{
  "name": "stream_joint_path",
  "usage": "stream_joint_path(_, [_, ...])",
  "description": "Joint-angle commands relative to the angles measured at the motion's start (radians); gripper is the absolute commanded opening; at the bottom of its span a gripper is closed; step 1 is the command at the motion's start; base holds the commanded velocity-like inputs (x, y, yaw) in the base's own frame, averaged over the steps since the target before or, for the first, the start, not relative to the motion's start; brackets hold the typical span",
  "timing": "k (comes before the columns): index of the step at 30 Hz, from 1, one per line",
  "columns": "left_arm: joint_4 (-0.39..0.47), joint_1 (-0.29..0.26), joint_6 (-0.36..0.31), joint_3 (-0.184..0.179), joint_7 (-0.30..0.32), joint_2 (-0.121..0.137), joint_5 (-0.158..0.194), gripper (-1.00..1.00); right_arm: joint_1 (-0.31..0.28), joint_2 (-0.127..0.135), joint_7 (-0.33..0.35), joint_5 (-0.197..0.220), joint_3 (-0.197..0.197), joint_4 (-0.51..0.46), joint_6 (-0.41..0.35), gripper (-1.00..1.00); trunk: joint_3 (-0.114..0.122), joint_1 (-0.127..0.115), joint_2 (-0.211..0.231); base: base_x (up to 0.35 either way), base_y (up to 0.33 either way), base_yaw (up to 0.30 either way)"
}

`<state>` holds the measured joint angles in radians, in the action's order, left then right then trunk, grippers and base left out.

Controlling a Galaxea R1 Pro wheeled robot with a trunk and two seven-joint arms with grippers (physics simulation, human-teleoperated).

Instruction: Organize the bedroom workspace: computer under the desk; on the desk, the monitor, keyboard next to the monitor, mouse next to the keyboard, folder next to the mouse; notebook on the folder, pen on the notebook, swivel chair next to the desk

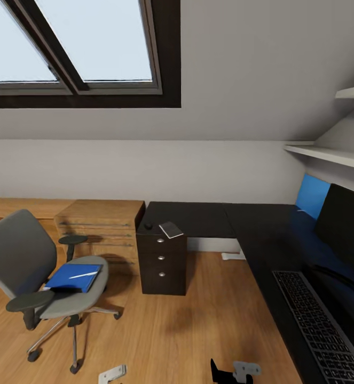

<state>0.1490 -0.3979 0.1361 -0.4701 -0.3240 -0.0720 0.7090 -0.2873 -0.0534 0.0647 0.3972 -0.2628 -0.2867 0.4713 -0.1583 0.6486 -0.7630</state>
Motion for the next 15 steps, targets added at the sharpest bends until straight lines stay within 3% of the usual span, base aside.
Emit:
stream_joint_path(1, [0.0, -0.001, 0.003, -0.009, -0.004, 0.0, 0.009, 1.0, -0.001, 0.0, 0.005, 0.011, -0.004, 0.001, 0.005, 1.0, -0.002, 0.001, -0.001, 0.321, 0.0, 0.162])
stream_joint_path(12, [-0.001, -0.001, 0.001, -0.01, -0.004, -0.001, 0.009, 1.0, -0.001, 0.0, 0.002, 0.014, -0.004, 0.001, 0.007, 1.0, -0.002, 0.001, -0.001, 0.319, 0.0, 0.257])
stream_joint_path(15, [-0.001, -0.001, 0.001, -0.01, -0.004, -0.002, 0.009, 1.0, -0.001, 0.0, 0.001, 0.018, -0.003, 0.001, 0.006, 1.0, -0.002, 0.001, -0.001, 0.169, 0.0, 0.278])
